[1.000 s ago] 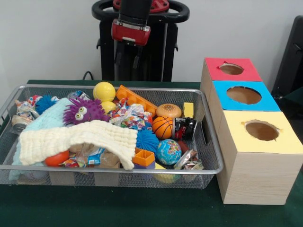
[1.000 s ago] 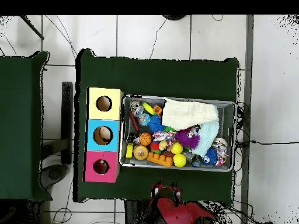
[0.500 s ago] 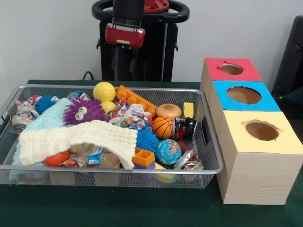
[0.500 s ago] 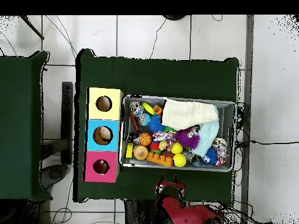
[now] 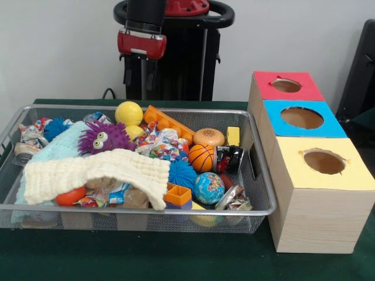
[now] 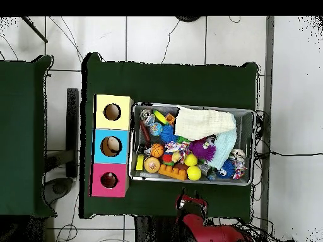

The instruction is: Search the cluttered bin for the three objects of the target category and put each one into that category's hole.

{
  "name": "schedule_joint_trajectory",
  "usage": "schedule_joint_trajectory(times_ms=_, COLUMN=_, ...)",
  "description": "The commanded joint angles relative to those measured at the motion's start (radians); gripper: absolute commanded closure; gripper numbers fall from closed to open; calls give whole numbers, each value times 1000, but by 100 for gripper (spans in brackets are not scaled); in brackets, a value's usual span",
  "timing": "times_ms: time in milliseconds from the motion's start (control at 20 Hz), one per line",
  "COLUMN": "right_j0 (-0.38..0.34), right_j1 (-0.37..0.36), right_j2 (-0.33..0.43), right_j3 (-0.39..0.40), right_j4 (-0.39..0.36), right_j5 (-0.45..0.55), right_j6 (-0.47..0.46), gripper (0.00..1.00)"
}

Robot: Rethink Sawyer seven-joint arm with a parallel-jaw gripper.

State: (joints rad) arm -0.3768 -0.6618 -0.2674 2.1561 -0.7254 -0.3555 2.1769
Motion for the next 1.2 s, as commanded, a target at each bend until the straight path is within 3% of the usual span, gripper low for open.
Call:
schedule_joint_trajectory(times_ms=50, right_j0=-70, right_j1=5, right_j2=173, right_j3=-144, right_j4=-96, right_j5=-49, right_j6=68, gripper=0)
schedule_joint_trajectory(times_ms=200, right_j0=-147, right_j1=2, right_j2=277, right_j3=-145, right_j4=-168, right_j5=58, right_j6=64, gripper=0)
schedule_joint_trajectory(times_ms=400, right_j0=-234, right_j1=8, right_j2=387, right_j3=-135, right_j4=-194, right_j5=165, right_j6=49, gripper=0)
schedule_joint_trajectory(times_ms=800, right_j0=-296, right_j1=28, right_j2=467, right_j3=-147, right_j4=-229, right_j5=153, right_j6=34, gripper=0)
schedule_joint_trajectory(times_ms=1050, right_j0=-239, right_j1=77, right_j2=375, right_j3=-177, right_j4=-211, right_j5=129, right_j6=11, gripper=0)
schedule_joint_trajectory(times_ms=1200, right_j0=-175, right_j1=159, right_j2=269, right_j3=-237, right_j4=-178, right_j5=59, right_j6=-2, gripper=0)
